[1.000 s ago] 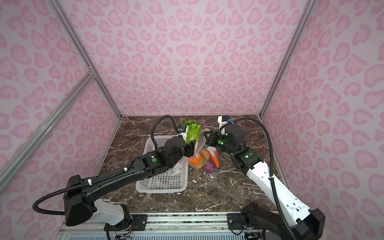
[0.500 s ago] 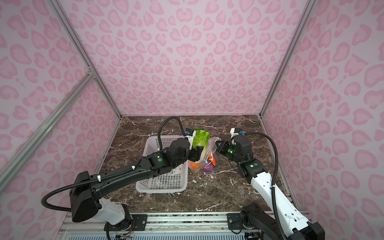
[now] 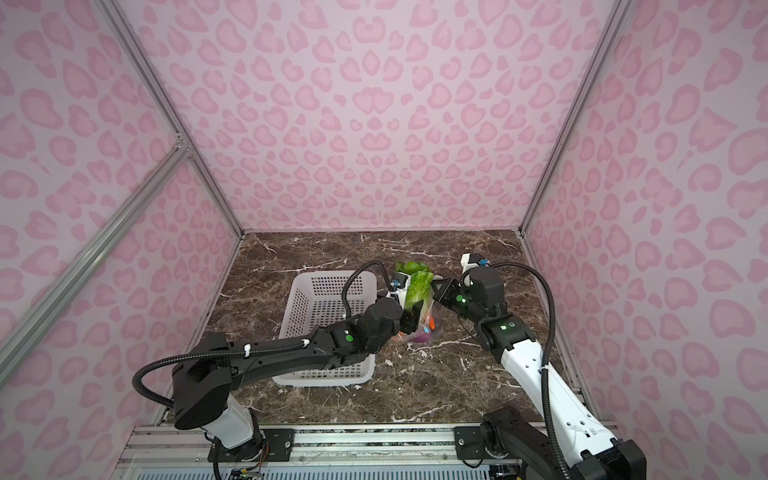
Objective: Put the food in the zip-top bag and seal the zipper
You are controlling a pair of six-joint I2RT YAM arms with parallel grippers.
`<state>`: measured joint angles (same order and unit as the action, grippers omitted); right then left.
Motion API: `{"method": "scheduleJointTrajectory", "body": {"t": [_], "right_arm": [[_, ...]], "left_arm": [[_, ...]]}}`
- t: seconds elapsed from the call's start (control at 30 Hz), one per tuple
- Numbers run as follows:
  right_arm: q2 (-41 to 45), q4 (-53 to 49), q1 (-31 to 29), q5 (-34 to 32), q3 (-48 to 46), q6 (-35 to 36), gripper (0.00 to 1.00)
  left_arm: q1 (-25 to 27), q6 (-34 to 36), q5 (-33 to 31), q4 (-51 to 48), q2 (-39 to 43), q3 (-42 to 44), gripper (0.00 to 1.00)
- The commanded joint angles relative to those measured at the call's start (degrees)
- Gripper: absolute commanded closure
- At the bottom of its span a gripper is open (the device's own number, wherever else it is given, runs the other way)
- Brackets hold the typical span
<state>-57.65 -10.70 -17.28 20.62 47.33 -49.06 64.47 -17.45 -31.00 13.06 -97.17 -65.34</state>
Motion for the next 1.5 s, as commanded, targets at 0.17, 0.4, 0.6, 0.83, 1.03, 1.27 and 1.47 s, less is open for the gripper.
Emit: {"method": "scheduleJointTrajectory", "body": {"t": [0.17,0.4,0.6,0.83,1.03,1.27,1.47], "right_arm": [[-1.3,1.7,0.7,0.6,-1.5,0.7,1.00],[-3.2,5.7,1.1,0.4,-5.8,0.3,1.00],[-3.2,6.7,2.1,0.6,-7.6,1.1,1.00],[-3.3,8.3,2.3,1.0,-8.5,2.1,1.00],[-4.7,7.4,2.3,3.4,-6.6,3.6,1.00],[-4.4,6.7,2.3,2.9,-6.1,4.2,1.00],[-4.4,6.6,2.3,3.0,-6.3,4.7,1.00]], "left_arm": [[0.4,7.4,-1.0,-4.5,-2.5,-2.8,0.25],[-0.1,2.0,4.7,-13.0,-4.7,-7.1,0.16],[-1.6,-1.8,9.5,-16.9,-3.3,-8.3,0.01],[-2.7,-2.8,14.4,-16.2,3.4,-5.6,0.03],[-4.6,-5.5,16.6,-16.6,3.9,-5.1,0.01],[-8.9,-8.7,19.5,-19.0,14.1,-1.9,0.00],[-10.7,-8.6,21.1,-20.7,21.2,2.4,0.07]]}}
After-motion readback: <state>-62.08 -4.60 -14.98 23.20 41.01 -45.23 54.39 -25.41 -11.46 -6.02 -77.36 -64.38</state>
